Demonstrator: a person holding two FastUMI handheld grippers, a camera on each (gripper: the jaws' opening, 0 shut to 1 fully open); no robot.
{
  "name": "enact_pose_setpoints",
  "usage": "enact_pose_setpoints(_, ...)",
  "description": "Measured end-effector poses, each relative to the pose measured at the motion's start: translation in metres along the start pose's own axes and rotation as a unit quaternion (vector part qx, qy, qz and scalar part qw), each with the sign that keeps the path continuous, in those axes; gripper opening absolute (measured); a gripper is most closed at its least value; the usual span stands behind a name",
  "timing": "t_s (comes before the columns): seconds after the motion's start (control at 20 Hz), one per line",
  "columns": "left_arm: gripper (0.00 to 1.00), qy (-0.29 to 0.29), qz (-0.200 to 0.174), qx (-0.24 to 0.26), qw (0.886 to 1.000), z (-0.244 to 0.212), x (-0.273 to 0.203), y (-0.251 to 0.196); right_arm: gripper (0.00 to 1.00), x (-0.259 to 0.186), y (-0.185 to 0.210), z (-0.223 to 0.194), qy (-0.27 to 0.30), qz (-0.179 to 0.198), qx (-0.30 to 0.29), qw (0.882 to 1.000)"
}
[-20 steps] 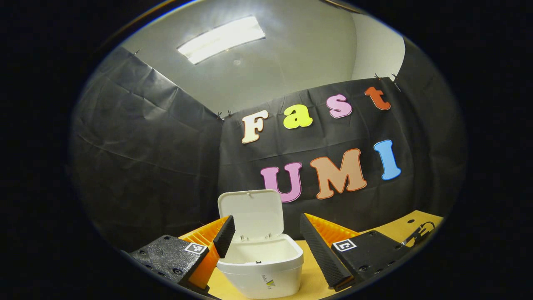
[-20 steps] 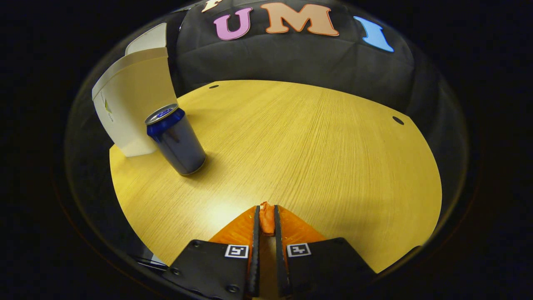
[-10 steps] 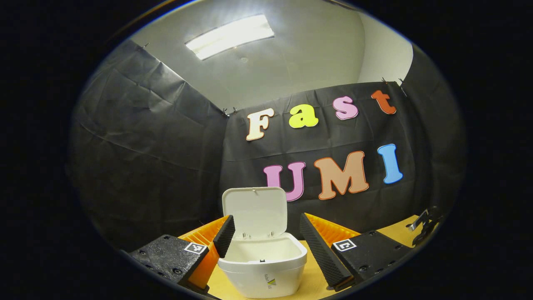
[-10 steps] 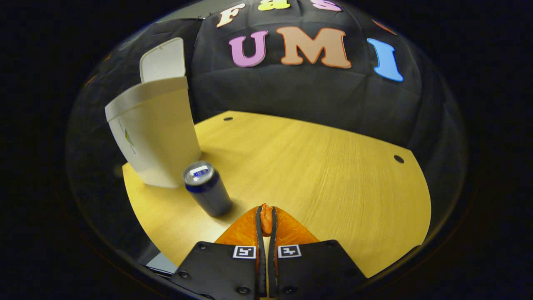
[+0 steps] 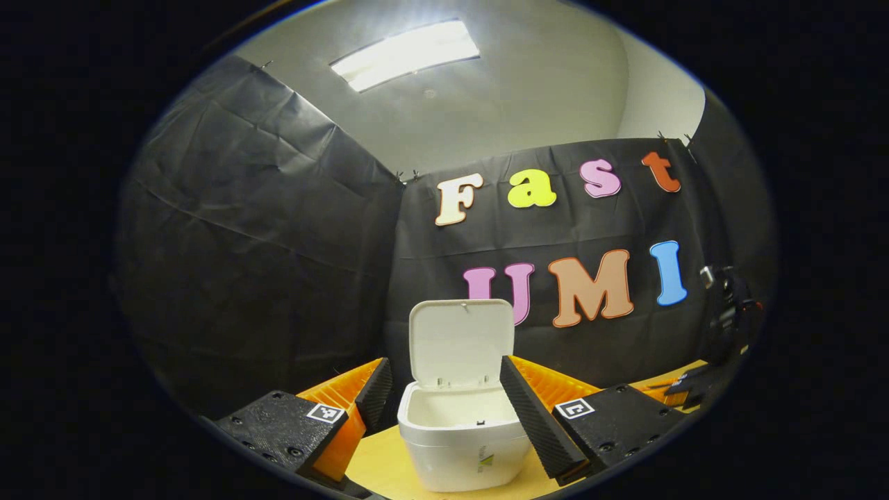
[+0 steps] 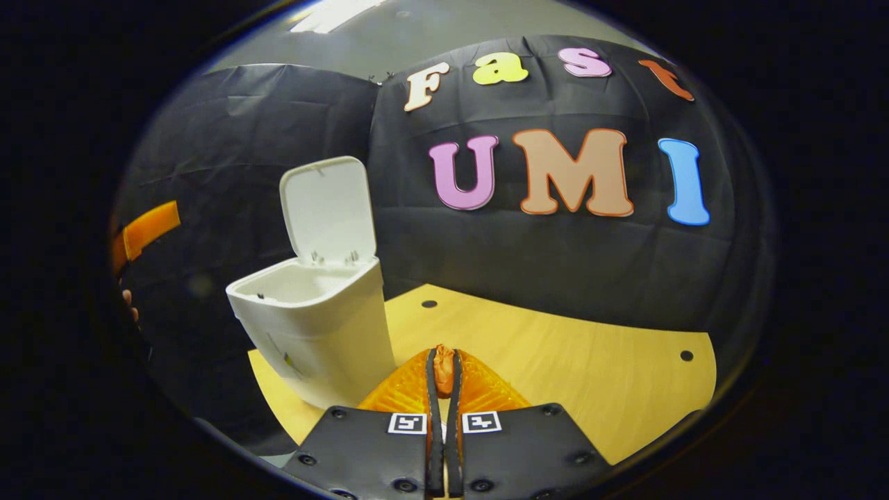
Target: Press the lid of the desktop garbage bin to open it, pick up the crumpled paper on the desktop and throw it into the bin, then pick up the pop can on the desktop and drop it into the bin, and finally close the garbage bin lid.
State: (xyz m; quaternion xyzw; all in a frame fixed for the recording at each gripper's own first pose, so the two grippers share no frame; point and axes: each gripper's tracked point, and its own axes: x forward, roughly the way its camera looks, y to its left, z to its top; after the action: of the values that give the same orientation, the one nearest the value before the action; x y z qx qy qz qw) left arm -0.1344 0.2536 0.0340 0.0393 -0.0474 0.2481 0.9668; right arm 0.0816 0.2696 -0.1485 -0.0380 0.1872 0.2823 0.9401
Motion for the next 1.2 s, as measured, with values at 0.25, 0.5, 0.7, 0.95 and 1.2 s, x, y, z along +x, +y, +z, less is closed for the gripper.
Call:
enact_pose_setpoints(0.25,0.94,0.016,0.015,0.003,1.000,-0.013,-0.005,0.030,0.04,0.032,0.049,0.044,-0.033,0.036,0.005,0.999)
enact_pose_setpoints(0.5,0.94,0.036,0.037,0.008,0.999,-0.024,-0.007,0.061,0.05,0.067,0.107,0.068,-0.046,0.074,-0.013,0.996)
enact_pose_setpoints(0.7,0.94,0.043,0.053,0.010,0.998,-0.028,-0.013,0.080,0.05,0.087,0.150,0.064,-0.040,0.096,-0.028,0.994)
enact_pose_setpoints(0.95,0.94,0.048,0.058,0.014,0.997,-0.029,-0.015,0.085,0.31,0.101,0.164,0.048,-0.015,0.097,-0.028,0.995)
enact_pose_setpoints(1.2,0.94,0.049,0.047,0.013,0.998,-0.027,-0.009,0.072,0.70,0.097,0.159,0.050,-0.013,0.100,-0.016,0.995)
